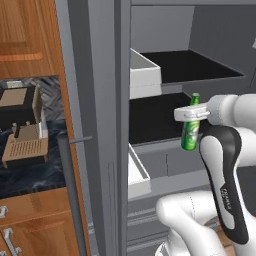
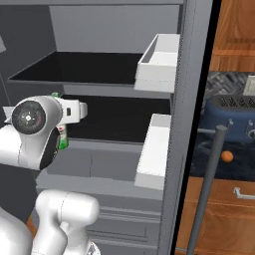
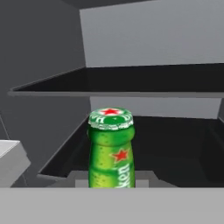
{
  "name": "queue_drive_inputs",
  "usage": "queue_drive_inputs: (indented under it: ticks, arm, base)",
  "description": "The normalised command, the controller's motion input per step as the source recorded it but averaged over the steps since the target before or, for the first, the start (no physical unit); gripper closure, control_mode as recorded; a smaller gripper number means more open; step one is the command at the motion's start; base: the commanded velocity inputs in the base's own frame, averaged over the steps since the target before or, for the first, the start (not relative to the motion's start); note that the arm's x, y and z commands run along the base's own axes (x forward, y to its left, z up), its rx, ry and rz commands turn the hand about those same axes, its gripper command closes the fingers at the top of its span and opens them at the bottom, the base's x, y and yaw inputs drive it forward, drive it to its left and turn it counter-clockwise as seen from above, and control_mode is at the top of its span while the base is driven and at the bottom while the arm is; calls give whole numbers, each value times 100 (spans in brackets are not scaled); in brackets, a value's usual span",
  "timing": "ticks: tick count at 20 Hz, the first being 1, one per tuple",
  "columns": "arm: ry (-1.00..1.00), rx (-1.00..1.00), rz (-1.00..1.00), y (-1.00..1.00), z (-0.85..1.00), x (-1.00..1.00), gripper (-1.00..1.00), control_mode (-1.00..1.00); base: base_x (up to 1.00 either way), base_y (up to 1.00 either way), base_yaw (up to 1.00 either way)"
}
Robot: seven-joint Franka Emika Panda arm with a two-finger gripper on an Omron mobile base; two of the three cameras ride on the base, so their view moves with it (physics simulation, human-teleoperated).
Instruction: Place the beers on the top shelf of the fridge to keep them out of children's reach, and place the tangerine on lower shelves for easy access.
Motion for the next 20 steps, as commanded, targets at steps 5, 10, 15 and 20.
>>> queue_drive_inputs:
  ticks: [5, 10, 15, 20]
  arm:
    - [-7, 0, 0, 0, 0, 14, 100, -100]
    - [-8, 1, 0, 0, 58, 0, 100, -100]
    - [-7, 0, 0, -3, 84, 0, 100, -100]
    - [0, 0, 0, -2, 67, 0, 100, -100]
  base:
    - [0, 0, 0]
    - [0, 0, 0]
    - [0, 0, 0]
    - [0, 0, 0]
